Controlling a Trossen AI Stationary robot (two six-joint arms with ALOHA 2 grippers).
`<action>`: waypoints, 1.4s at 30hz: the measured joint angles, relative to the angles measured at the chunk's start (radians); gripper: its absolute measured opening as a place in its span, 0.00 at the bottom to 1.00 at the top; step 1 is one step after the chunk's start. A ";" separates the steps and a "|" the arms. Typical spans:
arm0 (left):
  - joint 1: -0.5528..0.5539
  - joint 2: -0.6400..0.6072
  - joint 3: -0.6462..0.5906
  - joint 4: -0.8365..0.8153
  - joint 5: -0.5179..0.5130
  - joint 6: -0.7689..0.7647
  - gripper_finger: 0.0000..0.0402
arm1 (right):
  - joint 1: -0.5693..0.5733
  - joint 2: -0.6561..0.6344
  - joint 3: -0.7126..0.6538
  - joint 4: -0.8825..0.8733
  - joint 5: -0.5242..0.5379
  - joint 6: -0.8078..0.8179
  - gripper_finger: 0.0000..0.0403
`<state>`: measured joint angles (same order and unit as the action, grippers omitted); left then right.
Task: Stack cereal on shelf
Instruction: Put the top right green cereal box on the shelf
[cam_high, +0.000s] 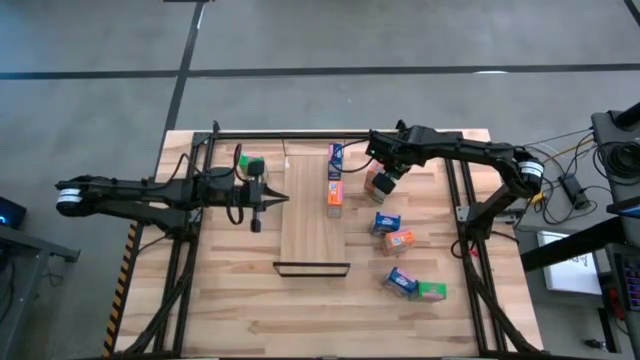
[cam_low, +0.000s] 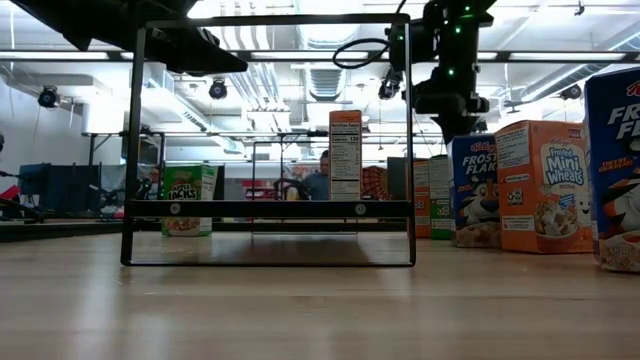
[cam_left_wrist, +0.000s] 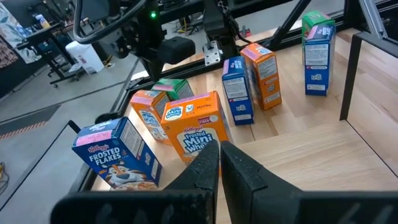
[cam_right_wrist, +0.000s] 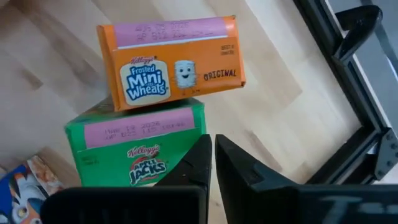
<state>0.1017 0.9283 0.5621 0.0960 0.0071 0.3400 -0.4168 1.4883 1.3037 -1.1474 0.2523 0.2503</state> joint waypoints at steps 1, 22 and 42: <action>0.000 0.000 0.000 0.000 0.000 0.000 0.00 | 0.000 0.000 0.000 0.002 -0.001 0.006 0.03; 0.000 0.000 0.000 -0.001 0.000 -0.017 0.00 | 0.053 -0.008 0.021 -0.118 -0.179 0.195 0.03; 0.000 0.000 0.000 0.001 0.000 -0.016 0.00 | 0.095 -0.001 0.099 -0.110 -0.184 -0.518 0.28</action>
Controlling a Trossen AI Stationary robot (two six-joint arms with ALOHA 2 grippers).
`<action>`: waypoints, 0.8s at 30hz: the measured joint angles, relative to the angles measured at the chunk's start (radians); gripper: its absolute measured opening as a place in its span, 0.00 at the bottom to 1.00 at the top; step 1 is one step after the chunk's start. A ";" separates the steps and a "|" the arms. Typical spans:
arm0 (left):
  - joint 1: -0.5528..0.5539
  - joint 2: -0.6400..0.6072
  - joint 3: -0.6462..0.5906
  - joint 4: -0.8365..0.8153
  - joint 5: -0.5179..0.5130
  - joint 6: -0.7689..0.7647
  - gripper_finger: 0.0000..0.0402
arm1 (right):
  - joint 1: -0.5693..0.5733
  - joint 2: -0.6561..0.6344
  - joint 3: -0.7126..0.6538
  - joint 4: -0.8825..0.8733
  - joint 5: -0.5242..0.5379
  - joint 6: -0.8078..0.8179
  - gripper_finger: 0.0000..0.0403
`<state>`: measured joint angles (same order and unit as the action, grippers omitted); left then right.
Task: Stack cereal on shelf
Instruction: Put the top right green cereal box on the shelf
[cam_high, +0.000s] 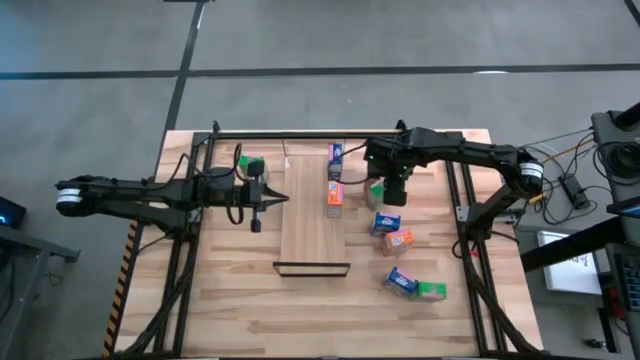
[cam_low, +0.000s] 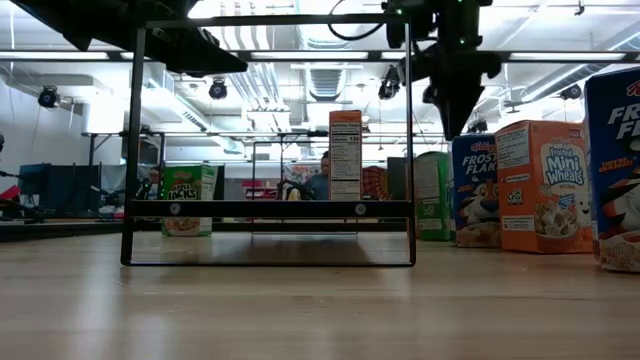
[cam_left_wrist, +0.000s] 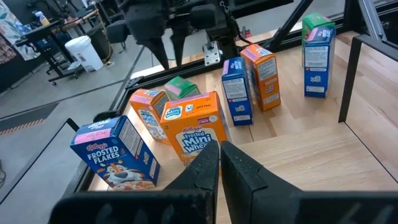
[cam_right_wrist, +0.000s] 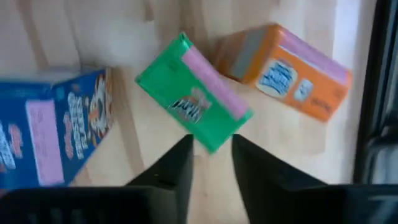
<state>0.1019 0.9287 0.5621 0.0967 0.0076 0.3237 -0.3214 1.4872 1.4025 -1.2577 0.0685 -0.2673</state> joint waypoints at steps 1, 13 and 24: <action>0.000 0.000 0.000 0.000 0.000 0.000 0.00 | 0.005 0.000 0.000 0.006 0.000 -0.047 0.31; 0.000 0.000 0.000 0.000 0.000 0.000 0.00 | 0.010 0.001 -0.009 0.093 -0.033 -0.173 0.61; 0.000 0.000 0.000 0.000 0.000 0.005 0.00 | 0.010 0.014 -0.050 0.094 -0.023 -0.198 0.62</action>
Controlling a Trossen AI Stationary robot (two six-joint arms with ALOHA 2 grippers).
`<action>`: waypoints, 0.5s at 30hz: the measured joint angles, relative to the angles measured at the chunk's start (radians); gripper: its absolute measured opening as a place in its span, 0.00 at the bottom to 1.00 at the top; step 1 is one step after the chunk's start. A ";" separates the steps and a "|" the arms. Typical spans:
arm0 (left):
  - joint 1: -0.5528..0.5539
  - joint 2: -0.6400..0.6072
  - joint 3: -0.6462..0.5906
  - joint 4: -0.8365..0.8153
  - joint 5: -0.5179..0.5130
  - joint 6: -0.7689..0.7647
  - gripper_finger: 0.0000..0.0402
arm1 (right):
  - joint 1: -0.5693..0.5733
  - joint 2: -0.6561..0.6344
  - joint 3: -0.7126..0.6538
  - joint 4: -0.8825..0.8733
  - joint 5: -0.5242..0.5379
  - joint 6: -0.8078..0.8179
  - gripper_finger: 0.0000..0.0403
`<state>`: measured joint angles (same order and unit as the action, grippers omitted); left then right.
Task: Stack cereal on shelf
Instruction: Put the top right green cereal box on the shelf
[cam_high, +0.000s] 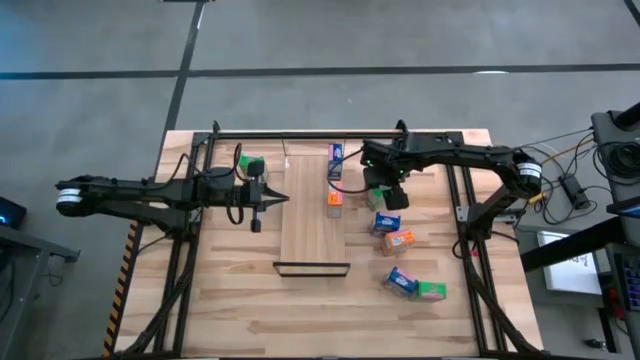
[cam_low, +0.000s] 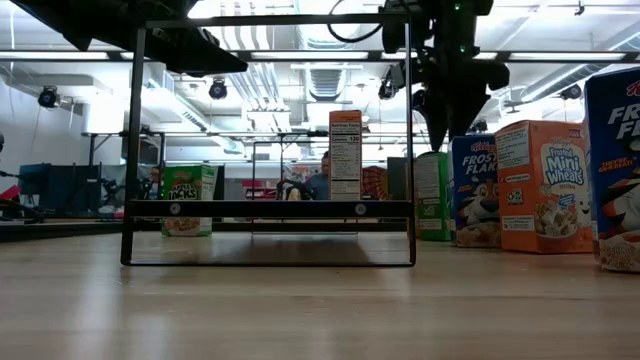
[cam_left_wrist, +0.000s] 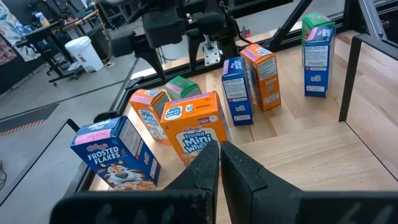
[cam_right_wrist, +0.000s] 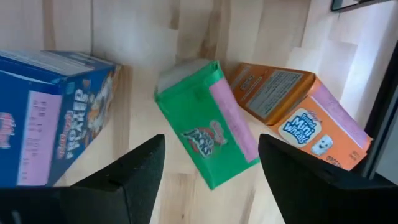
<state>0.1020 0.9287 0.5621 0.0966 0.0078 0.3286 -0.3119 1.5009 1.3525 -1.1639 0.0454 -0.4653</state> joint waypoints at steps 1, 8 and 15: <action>0.000 0.000 0.000 0.000 0.000 0.000 0.00 | 0.000 0.003 0.000 0.001 0.002 -0.001 0.62; 0.000 0.000 0.000 0.000 0.000 0.000 0.00 | 0.000 0.044 -0.005 -0.001 0.006 -0.030 0.62; 0.000 0.000 0.000 -0.001 0.000 0.000 0.00 | -0.001 0.085 0.000 0.001 0.022 -0.059 0.61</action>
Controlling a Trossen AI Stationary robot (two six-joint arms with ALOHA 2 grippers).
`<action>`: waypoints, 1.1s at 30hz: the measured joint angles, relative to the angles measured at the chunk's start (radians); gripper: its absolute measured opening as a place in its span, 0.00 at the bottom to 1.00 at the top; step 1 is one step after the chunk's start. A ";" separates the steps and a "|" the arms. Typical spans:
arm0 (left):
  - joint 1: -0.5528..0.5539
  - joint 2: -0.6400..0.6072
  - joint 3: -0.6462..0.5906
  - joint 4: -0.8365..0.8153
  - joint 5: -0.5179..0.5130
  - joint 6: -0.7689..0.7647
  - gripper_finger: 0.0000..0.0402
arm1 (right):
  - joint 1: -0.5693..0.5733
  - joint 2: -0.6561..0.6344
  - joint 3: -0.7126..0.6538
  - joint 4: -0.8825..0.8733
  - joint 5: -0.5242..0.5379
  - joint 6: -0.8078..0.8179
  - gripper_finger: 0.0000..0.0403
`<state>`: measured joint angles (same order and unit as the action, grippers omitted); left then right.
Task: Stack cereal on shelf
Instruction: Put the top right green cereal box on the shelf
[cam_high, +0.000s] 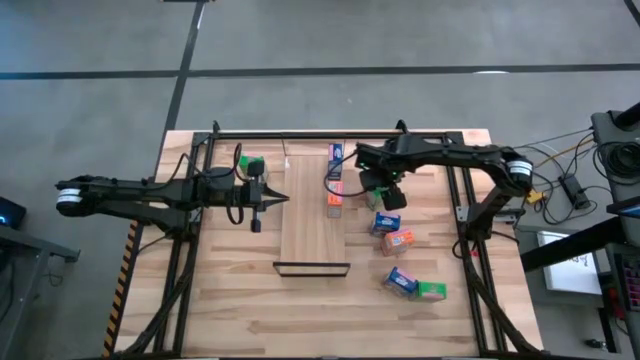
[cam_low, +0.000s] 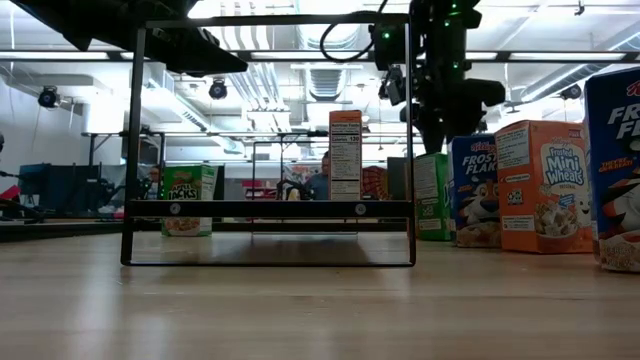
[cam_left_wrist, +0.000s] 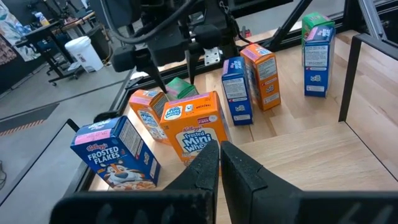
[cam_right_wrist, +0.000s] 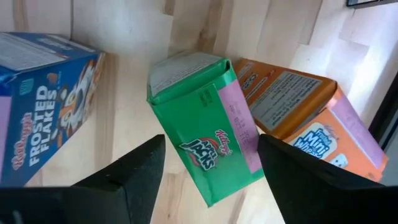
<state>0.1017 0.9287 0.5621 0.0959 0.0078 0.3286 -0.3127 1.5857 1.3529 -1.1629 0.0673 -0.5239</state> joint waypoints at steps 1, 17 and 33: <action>0.000 0.000 0.000 0.000 0.000 0.000 0.00 | 0.000 0.000 0.000 -0.001 -0.002 0.002 0.60; 0.000 0.000 0.000 0.000 0.000 0.003 0.00 | 0.011 -0.003 0.001 -0.010 0.037 0.147 0.60; 0.000 0.000 0.000 0.000 0.000 0.006 0.00 | 0.018 -0.033 0.000 -0.040 0.060 0.094 0.71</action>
<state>0.1017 0.9291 0.5621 0.0959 0.0082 0.3346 -0.2947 1.5531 1.3525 -1.2029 0.1274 -0.4296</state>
